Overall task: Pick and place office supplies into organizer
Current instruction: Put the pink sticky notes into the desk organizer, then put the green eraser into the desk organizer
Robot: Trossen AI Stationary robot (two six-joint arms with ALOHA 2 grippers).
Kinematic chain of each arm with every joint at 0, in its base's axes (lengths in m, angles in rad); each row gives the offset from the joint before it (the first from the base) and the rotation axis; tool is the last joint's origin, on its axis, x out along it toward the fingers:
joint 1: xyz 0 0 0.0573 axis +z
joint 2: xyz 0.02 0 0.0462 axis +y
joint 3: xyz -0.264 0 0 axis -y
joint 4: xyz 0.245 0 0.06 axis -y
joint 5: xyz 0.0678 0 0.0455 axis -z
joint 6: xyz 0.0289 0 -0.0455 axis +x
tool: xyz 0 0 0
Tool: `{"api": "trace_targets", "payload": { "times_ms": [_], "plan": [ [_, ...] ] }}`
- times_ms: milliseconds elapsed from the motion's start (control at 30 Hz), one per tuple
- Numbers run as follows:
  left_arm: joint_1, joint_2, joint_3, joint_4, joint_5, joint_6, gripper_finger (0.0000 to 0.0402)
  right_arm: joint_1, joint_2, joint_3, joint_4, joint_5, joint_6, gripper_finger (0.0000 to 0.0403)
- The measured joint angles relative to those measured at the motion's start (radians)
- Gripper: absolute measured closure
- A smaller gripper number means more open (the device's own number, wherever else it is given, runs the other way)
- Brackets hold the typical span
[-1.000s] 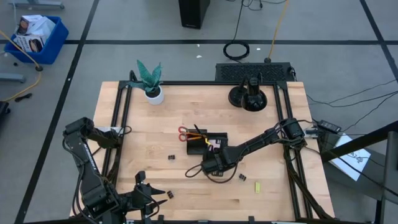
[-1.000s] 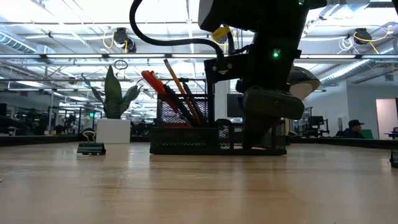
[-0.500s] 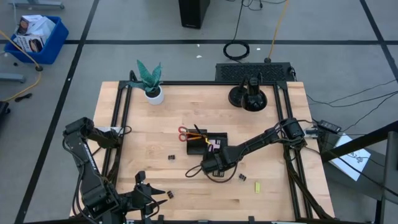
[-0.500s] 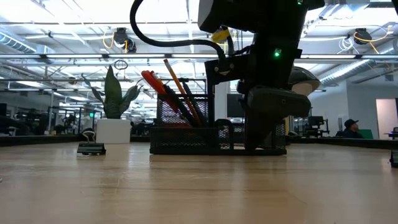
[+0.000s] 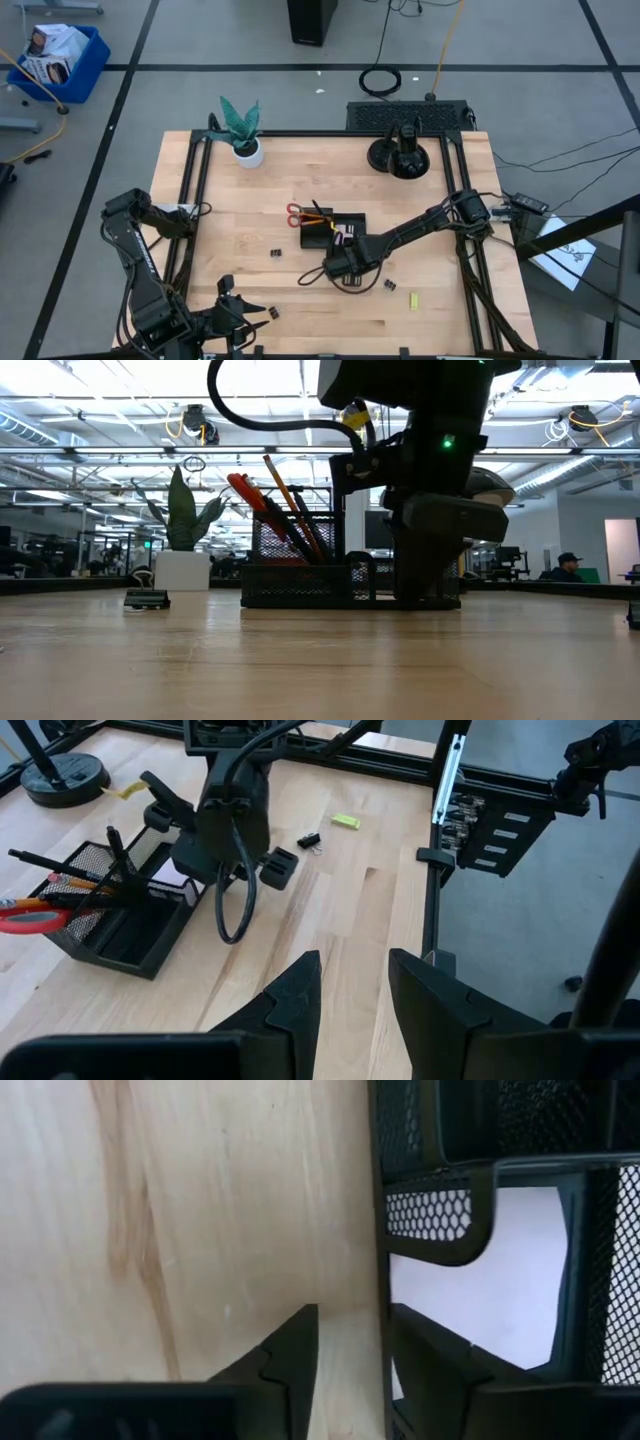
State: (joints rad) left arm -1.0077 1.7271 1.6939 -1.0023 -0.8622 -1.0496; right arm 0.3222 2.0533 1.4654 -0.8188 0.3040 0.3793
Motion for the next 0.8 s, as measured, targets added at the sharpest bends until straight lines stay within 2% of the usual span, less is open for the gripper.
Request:
{"api": "trace_targets", "payload": {
  "times_ms": [167,433,800],
  "plan": [
    [0.000,0.000,0.000,0.000,-0.001,-0.001,0.0277,0.000,-0.019,0.000,-0.019,-0.044,-0.003,0.0271],
    [0.007,0.000,0.000,0.002,-0.002,-0.004,0.0277,0.001,-0.125,0.000,-0.020,-0.050,0.001,0.0282],
    [0.026,0.000,0.000,0.001,-0.002,-0.003,0.0277,0.043,-0.324,0.000,-0.031,-0.214,0.084,0.0301]
  ]
}}
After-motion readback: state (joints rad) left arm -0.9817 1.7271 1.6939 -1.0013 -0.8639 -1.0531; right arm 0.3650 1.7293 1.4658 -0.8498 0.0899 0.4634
